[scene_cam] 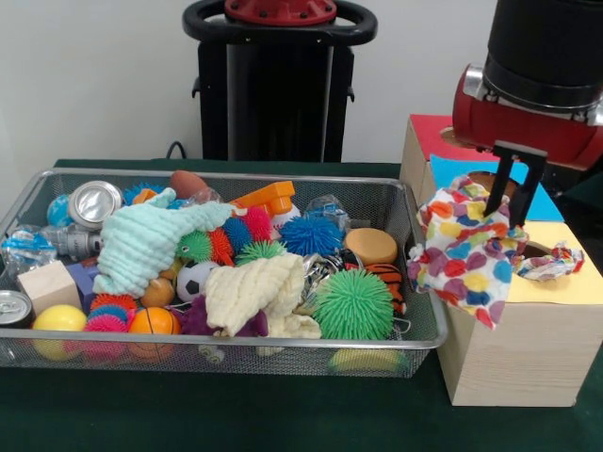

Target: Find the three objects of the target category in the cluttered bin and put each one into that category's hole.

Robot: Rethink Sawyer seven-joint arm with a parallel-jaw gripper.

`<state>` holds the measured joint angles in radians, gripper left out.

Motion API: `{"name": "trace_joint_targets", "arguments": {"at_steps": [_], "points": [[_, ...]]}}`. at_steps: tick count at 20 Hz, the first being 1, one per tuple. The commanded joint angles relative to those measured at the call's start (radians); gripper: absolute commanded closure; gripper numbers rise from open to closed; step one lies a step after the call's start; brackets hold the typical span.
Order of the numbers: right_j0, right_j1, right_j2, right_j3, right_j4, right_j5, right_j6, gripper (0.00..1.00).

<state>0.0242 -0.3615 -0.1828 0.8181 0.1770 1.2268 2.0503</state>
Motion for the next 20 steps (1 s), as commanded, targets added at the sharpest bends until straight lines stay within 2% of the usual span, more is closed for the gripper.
{"name": "trace_joint_targets", "arguments": {"at_steps": [1, 4, 9, 20], "points": [[0.027, -0.021, 0.027, 0.217, 0.039, -0.114, 0.302, 1.00], [0.038, -0.035, 0.023, 0.250, 0.049, -0.135, 0.306, 1.00], [0.061, -0.043, -0.001, 0.281, 0.069, -0.104, 0.342, 1.00], [0.056, -0.053, -0.017, 0.319, 0.089, -0.071, 0.308, 1.00]]}}
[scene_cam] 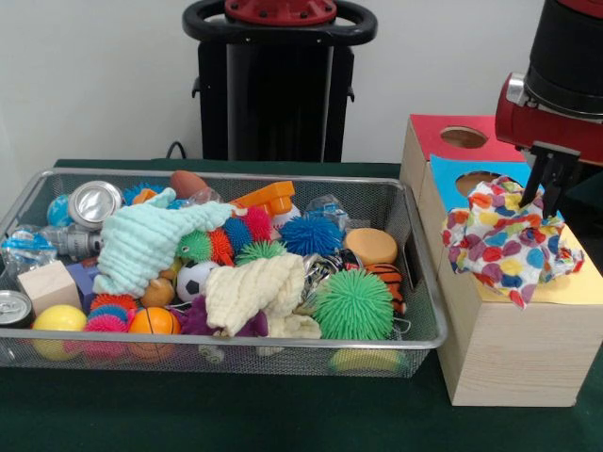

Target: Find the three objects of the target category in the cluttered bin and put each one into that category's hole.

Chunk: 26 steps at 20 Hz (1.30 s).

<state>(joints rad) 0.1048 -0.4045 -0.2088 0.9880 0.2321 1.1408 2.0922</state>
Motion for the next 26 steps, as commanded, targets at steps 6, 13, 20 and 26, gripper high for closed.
{"name": "trace_joint_targets", "arguments": {"at_steps": [6, 13, 20, 26], "points": [[-0.019, -0.021, 0.009, 0.169, 0.049, 0.049, 0.281, 1.00], [0.003, -0.020, 0.007, 0.213, 0.079, 0.072, 0.320, 1.00], [0.025, -0.019, 0.001, 0.269, 0.104, 0.047, 0.326, 1.00], [0.059, -0.001, 0.001, 0.340, 0.113, -0.077, 0.329, 1.00]]}}
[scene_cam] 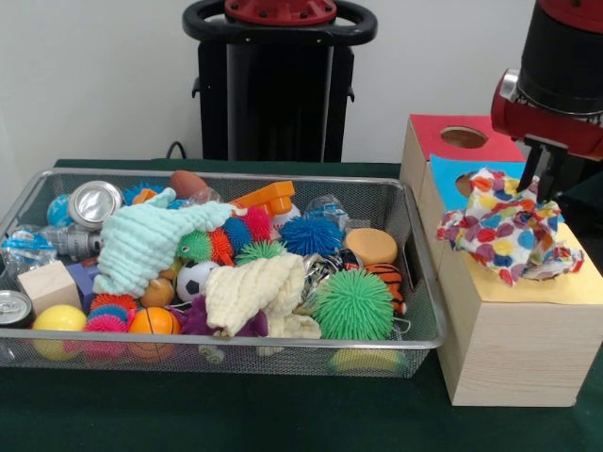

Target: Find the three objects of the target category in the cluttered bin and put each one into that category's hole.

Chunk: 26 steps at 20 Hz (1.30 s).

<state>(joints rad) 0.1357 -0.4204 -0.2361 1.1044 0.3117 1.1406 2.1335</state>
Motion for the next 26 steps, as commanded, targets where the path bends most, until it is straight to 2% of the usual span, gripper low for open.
{"name": "trace_joint_targets", "arguments": {"at_steps": [1, 6, 9, 14, 20, 26], "points": [[0.032, 0.016, 0.031, 0.245, 0.037, -0.106, 0.288, 1.00], [0.057, 0.020, 0.034, 0.312, 0.044, -0.221, 0.288, 1.00], [0.054, 0.028, 0.042, 0.327, 0.049, -0.245, 0.270, 1.00], [0.055, 0.056, 0.050, 0.354, 0.050, -0.352, 0.257, 1.00], [0.033, 0.078, 0.065, 0.326, 0.073, -0.366, 0.243, 1.00], [0.026, 0.125, 0.071, 0.257, 0.091, -0.372, 0.258, 1.00]]}}
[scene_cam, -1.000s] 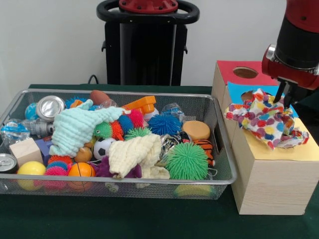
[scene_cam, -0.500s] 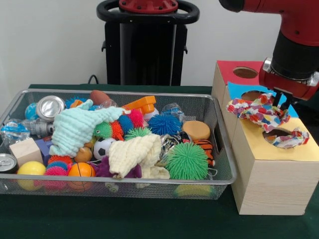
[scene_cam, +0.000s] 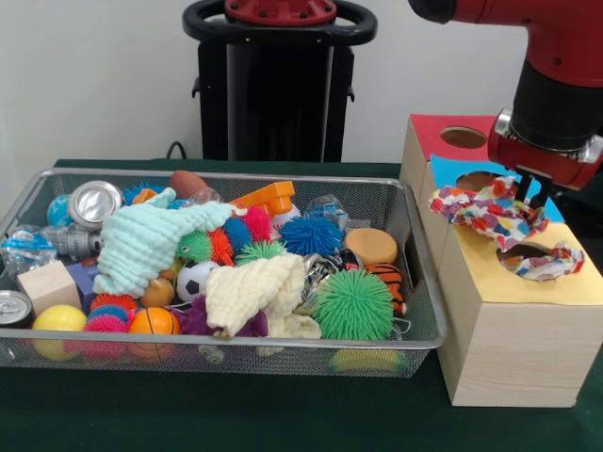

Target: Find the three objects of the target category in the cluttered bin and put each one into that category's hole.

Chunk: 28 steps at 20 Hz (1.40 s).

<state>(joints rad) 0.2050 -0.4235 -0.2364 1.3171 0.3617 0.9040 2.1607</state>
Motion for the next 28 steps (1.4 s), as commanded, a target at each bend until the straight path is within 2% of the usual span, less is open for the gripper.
{"name": "trace_joint_targets", "arguments": {"at_steps": [1, 6, 8, 10, 15, 19, 26, 28], "points": [[-0.043, 0.134, 0.071, 0.032, 0.046, -0.133, 0.236, 1.00], [-0.029, 0.174, 0.052, -0.053, 0.055, -0.134, 0.270, 1.00], [-0.014, 0.199, 0.002, -0.130, 0.008, -0.141, 0.259, 1.00], [-0.029, 0.208, -0.001, -0.185, 0.002, -0.092, 0.239, 1.00], [-0.014, 0.249, -0.067, -0.311, -0.016, -0.087, 0.266, 1.00], [-0.044, 0.277, -0.080, -0.414, -0.010, 0.012, 0.245, 1.00], [-0.094, 0.338, -0.123, -0.593, 0.018, 0.171, 0.287, 1.00], [-0.113, 0.351, -0.122, -0.619, 0.024, 0.180, 0.282, 1.00]]}}
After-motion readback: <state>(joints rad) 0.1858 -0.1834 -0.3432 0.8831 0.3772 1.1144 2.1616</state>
